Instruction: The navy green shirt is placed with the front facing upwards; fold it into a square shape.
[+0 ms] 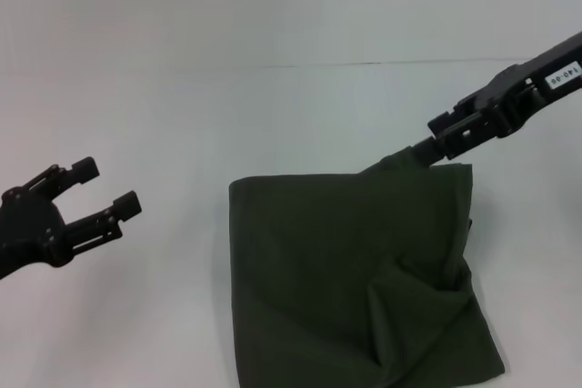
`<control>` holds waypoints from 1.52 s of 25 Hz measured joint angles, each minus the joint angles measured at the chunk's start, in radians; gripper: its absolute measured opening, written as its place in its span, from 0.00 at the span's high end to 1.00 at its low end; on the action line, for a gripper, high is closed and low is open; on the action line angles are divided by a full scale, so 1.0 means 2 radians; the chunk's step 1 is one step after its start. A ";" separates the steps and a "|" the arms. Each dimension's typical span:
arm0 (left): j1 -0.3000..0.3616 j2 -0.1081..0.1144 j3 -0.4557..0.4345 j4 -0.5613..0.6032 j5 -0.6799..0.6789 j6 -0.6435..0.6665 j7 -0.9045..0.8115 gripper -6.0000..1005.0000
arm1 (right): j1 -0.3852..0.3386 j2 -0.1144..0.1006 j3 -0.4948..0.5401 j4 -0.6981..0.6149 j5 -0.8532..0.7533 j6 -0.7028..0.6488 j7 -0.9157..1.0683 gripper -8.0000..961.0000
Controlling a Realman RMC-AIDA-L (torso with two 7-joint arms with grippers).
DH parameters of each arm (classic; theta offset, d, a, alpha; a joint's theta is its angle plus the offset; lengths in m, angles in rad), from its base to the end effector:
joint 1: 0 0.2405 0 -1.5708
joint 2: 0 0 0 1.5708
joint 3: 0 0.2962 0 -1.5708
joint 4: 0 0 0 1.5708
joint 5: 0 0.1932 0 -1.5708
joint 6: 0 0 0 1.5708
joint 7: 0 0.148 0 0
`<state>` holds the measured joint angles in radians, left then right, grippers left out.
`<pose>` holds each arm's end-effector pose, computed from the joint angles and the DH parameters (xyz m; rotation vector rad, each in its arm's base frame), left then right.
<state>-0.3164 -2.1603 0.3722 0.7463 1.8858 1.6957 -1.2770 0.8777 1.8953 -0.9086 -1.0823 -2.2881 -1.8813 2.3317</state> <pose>-0.3248 0.2758 0.0111 -2.3002 -0.6933 -0.9765 0.1617 0.4045 0.0693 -2.8991 0.9532 -0.0591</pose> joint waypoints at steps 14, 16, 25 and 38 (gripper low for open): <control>0.004 -0.001 -0.001 -0.015 -0.002 0.001 0.024 0.07 | 0.063 0.075 -0.060 0.017 -0.173 0.009 0.013 0.29; 0.004 -0.001 -0.001 -0.020 -0.002 0.000 0.028 0.07 | 0.064 0.076 -0.073 0.024 -0.174 0.011 0.013 0.29; 0.003 -0.001 -0.001 -0.024 -0.003 0.000 0.030 0.07 | 0.063 0.084 -0.107 0.050 -0.178 0.032 -0.001 0.29; 0.002 -0.001 -0.013 -0.024 -0.003 0.003 0.030 0.07 | 0.065 0.097 -0.116 0.110 -0.213 0.094 0.033 0.29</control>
<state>-0.3115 -2.1628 0.3465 0.6977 1.8790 1.7023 -1.2163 1.0077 2.0886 -1.1408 -0.8627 -2.7136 -1.6935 2.3977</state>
